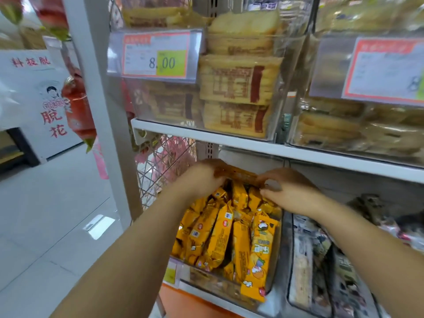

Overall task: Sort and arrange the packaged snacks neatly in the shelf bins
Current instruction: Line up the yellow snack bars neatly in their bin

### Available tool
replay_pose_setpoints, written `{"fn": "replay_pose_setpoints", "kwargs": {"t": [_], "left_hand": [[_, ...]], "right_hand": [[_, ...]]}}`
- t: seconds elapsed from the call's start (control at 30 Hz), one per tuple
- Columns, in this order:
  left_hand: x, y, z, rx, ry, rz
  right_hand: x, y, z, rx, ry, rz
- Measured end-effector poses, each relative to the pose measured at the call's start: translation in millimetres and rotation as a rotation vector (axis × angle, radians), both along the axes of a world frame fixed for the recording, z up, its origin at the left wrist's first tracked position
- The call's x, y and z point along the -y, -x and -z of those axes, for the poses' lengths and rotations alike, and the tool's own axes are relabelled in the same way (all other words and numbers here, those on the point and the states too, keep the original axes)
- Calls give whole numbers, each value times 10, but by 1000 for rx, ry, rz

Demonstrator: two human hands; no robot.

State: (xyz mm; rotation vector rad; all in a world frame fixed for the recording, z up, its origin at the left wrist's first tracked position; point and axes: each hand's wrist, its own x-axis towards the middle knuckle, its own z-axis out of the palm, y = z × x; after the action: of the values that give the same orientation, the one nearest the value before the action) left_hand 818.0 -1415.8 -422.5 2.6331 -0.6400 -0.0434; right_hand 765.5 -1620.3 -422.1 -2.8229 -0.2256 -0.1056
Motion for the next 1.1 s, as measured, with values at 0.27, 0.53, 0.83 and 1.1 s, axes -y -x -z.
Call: {"fn": "replay_pose_setpoints", "kwargs": {"t": [0.27, 0.53, 0.83, 1.1], "left_hand": [[322, -544, 111, -196, -314, 4], [239, -269, 25, -318, -387, 191], [52, -281, -10, -428, -196, 223], [74, -499, 82, -342, -298, 81]], "right_hand": [[58, -28, 108, 19, -88, 0], [-7, -95, 33, -82, 14, -58], [-119, -165, -163, -302, 150, -157], [-71, -199, -33, -298, 128, -125]]}}
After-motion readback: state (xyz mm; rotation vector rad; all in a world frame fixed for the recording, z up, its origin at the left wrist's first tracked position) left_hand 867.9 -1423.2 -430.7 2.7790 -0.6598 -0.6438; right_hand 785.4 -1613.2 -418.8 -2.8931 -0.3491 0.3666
